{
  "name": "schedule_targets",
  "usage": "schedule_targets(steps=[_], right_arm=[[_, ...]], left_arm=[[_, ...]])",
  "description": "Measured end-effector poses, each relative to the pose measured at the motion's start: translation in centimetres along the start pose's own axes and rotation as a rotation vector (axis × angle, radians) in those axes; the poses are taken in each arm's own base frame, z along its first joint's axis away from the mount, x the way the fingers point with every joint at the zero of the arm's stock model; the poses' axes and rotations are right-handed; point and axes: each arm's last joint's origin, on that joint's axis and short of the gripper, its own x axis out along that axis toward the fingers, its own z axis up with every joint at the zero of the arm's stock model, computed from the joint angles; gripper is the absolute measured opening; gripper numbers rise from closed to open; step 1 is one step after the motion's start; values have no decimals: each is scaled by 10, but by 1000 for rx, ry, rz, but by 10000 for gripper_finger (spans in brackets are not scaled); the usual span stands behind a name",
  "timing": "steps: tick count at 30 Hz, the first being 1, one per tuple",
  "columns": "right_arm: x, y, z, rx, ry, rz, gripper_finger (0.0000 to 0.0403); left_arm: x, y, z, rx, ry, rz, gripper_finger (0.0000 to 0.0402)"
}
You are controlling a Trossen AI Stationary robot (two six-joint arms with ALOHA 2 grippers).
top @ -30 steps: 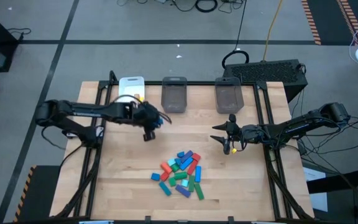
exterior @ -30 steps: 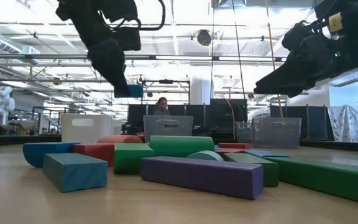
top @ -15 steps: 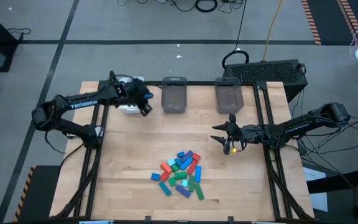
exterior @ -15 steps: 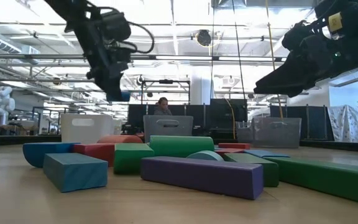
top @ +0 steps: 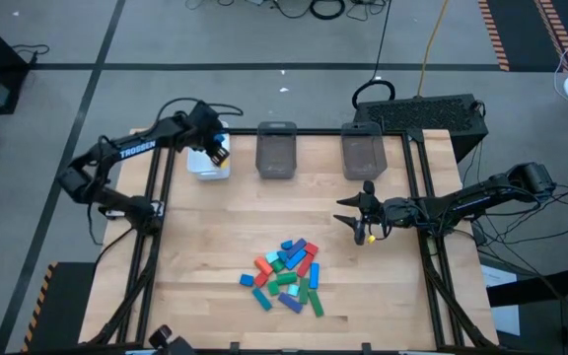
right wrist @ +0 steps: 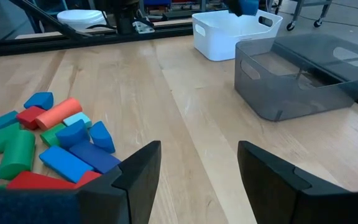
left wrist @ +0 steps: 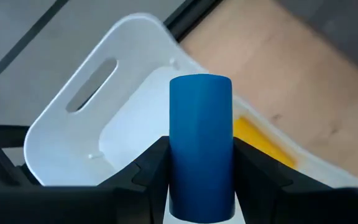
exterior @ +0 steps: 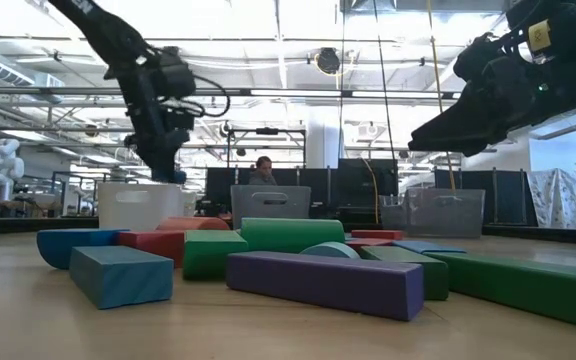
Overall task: Sort blocks by size
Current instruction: Put the blue cylindrical block into the white bin, then put the orange cylindrical block into the white bin
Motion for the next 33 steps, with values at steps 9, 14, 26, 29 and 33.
schedule_targets(steps=[9, 14, 26, 29, 33], right_arm=[[0, 0, -2, -11, 17, -4, 201], [0, 0, -2, -11, 19, -4, 201], [0, -1, -3, -17, 25, -6, 201], [0, -1, -3, -17, 25, -6, 201], [0, -1, -3, -15, 25, -6, 201]], left_arm=[[28, 14, -5, 98, 99, 7, 146], [39, 20, -8, 117, 143, 7, 150], [42, 25, -10, 75, 155, 16, 161], [42, 25, -10, 69, 156, 17, 189], [42, 24, -11, 70, 172, 13, 230]])
